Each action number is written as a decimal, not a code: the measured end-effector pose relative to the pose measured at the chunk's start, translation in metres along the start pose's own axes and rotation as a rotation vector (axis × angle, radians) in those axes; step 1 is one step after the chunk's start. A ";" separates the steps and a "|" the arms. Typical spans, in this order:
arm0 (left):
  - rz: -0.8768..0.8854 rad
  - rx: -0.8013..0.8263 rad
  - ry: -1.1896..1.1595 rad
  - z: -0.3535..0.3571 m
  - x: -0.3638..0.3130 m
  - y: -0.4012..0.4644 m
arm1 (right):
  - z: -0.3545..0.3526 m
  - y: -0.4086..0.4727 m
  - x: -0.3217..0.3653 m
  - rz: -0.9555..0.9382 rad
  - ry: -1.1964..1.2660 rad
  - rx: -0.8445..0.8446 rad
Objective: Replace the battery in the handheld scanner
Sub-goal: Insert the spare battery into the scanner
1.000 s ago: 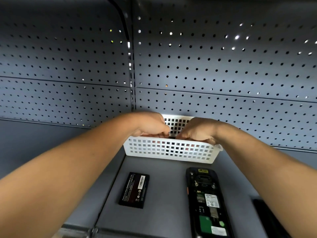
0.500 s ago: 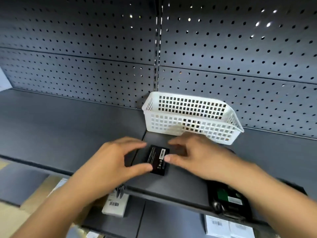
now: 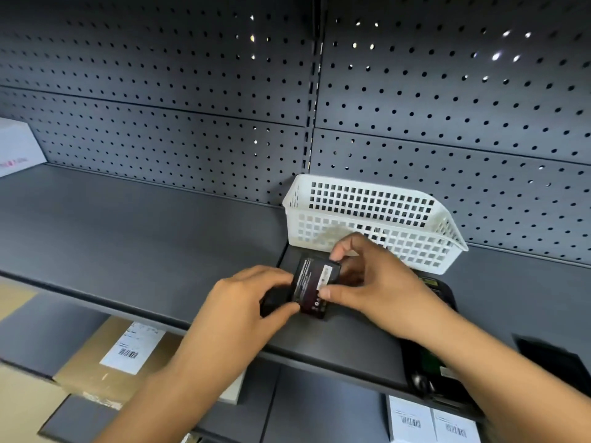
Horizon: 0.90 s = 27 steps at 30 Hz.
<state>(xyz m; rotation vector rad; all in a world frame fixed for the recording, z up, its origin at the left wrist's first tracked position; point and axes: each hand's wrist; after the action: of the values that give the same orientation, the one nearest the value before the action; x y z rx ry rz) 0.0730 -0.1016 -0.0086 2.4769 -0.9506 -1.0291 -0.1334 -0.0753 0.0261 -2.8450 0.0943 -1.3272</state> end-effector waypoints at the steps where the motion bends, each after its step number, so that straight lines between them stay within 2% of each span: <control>1: -0.034 -0.074 -0.069 -0.001 -0.004 -0.001 | -0.002 -0.004 0.004 -0.039 0.083 -0.030; 3: -0.097 -0.182 -0.209 -0.005 -0.012 -0.005 | -0.004 -0.016 0.010 -0.124 0.139 -0.093; 6: -0.078 -0.213 -0.323 -0.007 -0.020 -0.013 | -0.005 -0.034 0.015 -0.210 0.144 -0.108; 13: -0.014 -0.207 -0.286 -0.004 -0.023 -0.017 | -0.003 -0.043 0.006 -0.252 0.084 -0.114; 15: -0.052 -0.189 -0.315 -0.008 -0.026 -0.014 | -0.007 -0.042 0.009 -0.242 0.157 -0.121; 18: -0.202 -0.111 -0.645 -0.018 -0.034 -0.005 | -0.017 -0.036 0.018 -0.199 0.440 -0.086; 21: -0.305 -0.031 -0.954 -0.024 -0.042 0.006 | -0.020 -0.030 0.024 -0.100 0.572 -0.053; 24: -0.433 -0.002 -1.129 -0.023 -0.049 0.011 | -0.014 -0.030 0.025 0.098 0.732 0.048; 27: -0.506 0.029 -1.182 -0.018 -0.048 0.009 | -0.009 -0.032 0.019 0.218 0.792 0.123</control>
<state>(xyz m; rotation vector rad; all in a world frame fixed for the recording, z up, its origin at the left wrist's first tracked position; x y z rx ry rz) 0.0563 -0.0755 0.0333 2.0058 -0.5173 -2.7757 -0.1266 -0.0442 0.0474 -1.9742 0.2924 -2.1949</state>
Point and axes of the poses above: each hand's wrist, its own y-axis towards the middle knuckle, its own z-axis out of the palm, x = y × z, and after that the axes turned 5 degrees about z, right-handed
